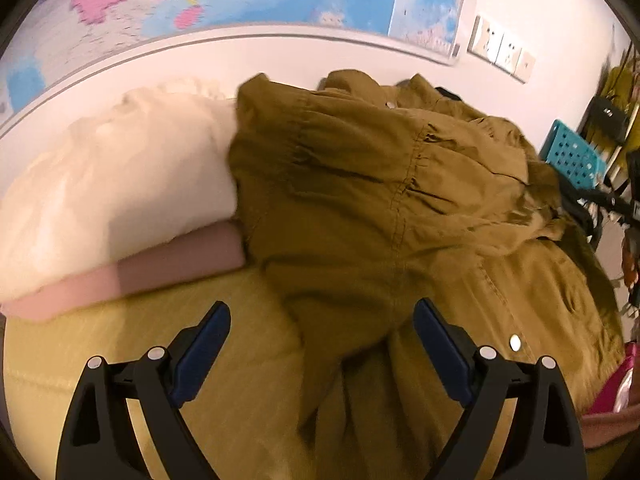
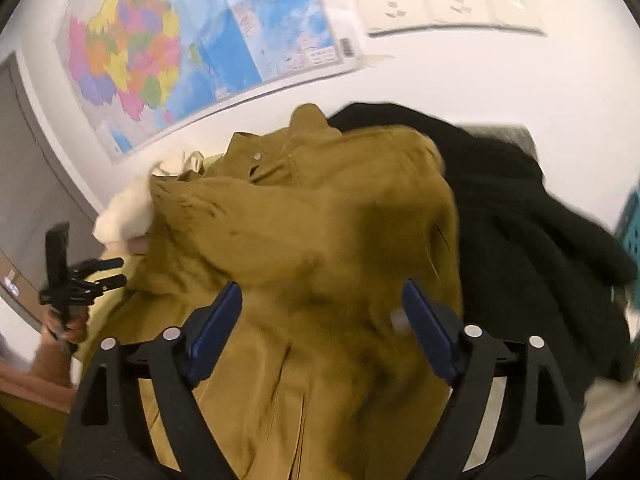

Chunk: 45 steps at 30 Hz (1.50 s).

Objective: Fold large clothes

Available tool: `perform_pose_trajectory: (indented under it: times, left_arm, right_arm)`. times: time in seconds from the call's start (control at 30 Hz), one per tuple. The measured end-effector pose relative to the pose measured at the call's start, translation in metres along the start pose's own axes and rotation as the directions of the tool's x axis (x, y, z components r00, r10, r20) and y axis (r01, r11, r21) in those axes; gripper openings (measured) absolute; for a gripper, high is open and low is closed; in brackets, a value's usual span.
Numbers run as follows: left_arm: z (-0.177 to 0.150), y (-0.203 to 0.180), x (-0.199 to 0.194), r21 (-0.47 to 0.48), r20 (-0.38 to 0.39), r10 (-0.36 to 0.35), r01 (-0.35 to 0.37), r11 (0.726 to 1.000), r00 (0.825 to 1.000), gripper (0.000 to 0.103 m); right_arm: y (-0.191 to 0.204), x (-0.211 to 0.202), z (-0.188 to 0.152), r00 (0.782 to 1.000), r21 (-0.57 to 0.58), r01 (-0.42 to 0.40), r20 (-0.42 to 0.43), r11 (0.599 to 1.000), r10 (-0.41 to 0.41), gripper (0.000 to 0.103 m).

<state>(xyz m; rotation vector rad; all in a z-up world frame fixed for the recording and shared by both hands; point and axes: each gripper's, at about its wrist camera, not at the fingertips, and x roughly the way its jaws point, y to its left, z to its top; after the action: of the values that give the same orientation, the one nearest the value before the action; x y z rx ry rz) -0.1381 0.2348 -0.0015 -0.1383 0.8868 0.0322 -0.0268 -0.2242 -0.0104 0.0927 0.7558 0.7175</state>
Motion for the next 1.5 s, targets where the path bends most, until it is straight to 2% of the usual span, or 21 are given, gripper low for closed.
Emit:
perform_pose_trajectory:
  times: [0.23, 0.4, 0.53, 0.6, 0.8, 0.93, 1.0, 1.07, 1.1, 1.17, 1.23, 1.3, 1.33, 1.37, 1.4, 1.43, 1.47, 1.5]
  left_arm:
    - [-0.050, 0.015, -0.028, -0.080, -0.026, -0.066, 0.064, 0.995, 0.997, 0.090]
    - [-0.086, 0.011, -0.036, -0.110, -0.066, -0.176, 0.168, 0.980, 0.982, 0.090]
    - [-0.106, 0.003, -0.033, -0.146, -0.111, -0.264, 0.248, 0.958, 0.958, 0.091]
    - [-0.114, -0.003, -0.038, -0.139, -0.100, -0.282, 0.267, 0.954, 0.954, 0.092]
    - [-0.125, -0.019, -0.041, -0.140, -0.110, -0.366, 0.351, 0.926, 0.924, 0.094]
    - [-0.130, -0.030, -0.040, -0.153, -0.114, -0.449, 0.431, 0.889, 0.886, 0.096]
    - [-0.132, -0.034, -0.039, -0.168, -0.108, -0.475, 0.455, 0.874, 0.873, 0.096]
    - [-0.132, -0.038, -0.037, -0.190, -0.102, -0.533, 0.509, 0.839, 0.840, 0.096]
    - [-0.133, -0.040, -0.036, -0.190, -0.097, -0.543, 0.520, 0.833, 0.834, 0.096]
    - [-0.131, -0.044, -0.033, -0.182, -0.091, -0.539, 0.518, 0.836, 0.837, 0.096]
    - [-0.127, -0.052, -0.028, -0.183, -0.085, -0.546, 0.526, 0.831, 0.833, 0.096]
    - [-0.124, -0.057, -0.025, -0.187, -0.073, -0.552, 0.532, 0.825, 0.830, 0.096]
    - [-0.123, -0.060, -0.023, -0.183, -0.068, -0.539, 0.521, 0.834, 0.839, 0.092]
    - [-0.123, -0.061, -0.025, -0.177, -0.058, -0.511, 0.495, 0.850, 0.857, 0.065]
    - [-0.122, -0.064, -0.025, -0.173, -0.059, -0.465, 0.450, 0.876, 0.883, 0.047]
    - [-0.122, -0.064, -0.024, -0.185, -0.066, -0.427, 0.409, 0.894, 0.902, 0.024]
    - [-0.121, -0.061, -0.023, -0.207, -0.069, -0.416, 0.395, 0.895, 0.907, 0.016]
    - [-0.120, -0.054, -0.026, -0.237, -0.056, -0.424, 0.401, 0.885, 0.904, 0.014]
  right_arm:
    - [-0.024, -0.032, -0.071, 0.999, 0.167, -0.019, -0.024, 0.986, 0.024, 0.085]
    - [-0.036, -0.052, -0.113, 0.998, 0.269, -0.060, -0.003, 0.961, 0.063, 0.091]
    - [-0.038, -0.061, -0.134, 0.996, 0.299, -0.081, -0.006, 0.951, 0.087, 0.092]
    - [-0.038, -0.064, -0.143, 0.994, 0.320, -0.104, -0.006, 0.942, 0.111, 0.093]
    - [-0.029, -0.065, -0.162, 0.989, 0.313, -0.130, -0.029, 0.941, 0.146, 0.093]
    - [-0.024, -0.060, -0.170, 0.982, 0.312, -0.165, -0.037, 0.936, 0.186, 0.094]
    - [-0.017, -0.059, -0.171, 0.973, 0.290, -0.204, -0.040, 0.935, 0.225, 0.094]
    - [-0.010, -0.055, -0.171, 0.964, 0.270, -0.240, -0.048, 0.933, 0.262, 0.094]
    - [-0.006, -0.052, -0.172, 0.960, 0.254, -0.252, -0.060, 0.934, 0.275, 0.093]
    - [0.004, -0.046, -0.171, 0.957, 0.211, -0.259, -0.079, 0.943, 0.280, 0.093]
    - [0.010, -0.040, -0.170, 0.945, 0.204, -0.296, -0.083, 0.933, 0.317, 0.085]
    - [0.013, -0.034, -0.169, 0.935, 0.211, -0.319, -0.093, 0.924, 0.344, 0.067]
    - [0.013, -0.032, -0.169, 0.932, 0.210, -0.325, -0.093, 0.922, 0.350, 0.061]
    - [0.016, -0.028, -0.170, 0.930, 0.211, -0.328, -0.099, 0.921, 0.354, 0.050]
    - [0.017, -0.026, -0.170, 0.928, 0.212, -0.331, -0.101, 0.919, 0.358, 0.037]
    - [0.017, -0.026, -0.169, 0.925, 0.218, -0.342, -0.092, 0.914, 0.368, 0.029]
    - [0.015, -0.030, -0.171, 0.918, 0.239, -0.365, -0.070, 0.900, 0.391, 0.014]
    - [0.014, -0.034, -0.169, 0.911, 0.246, -0.384, -0.053, 0.890, 0.408, 0.013]
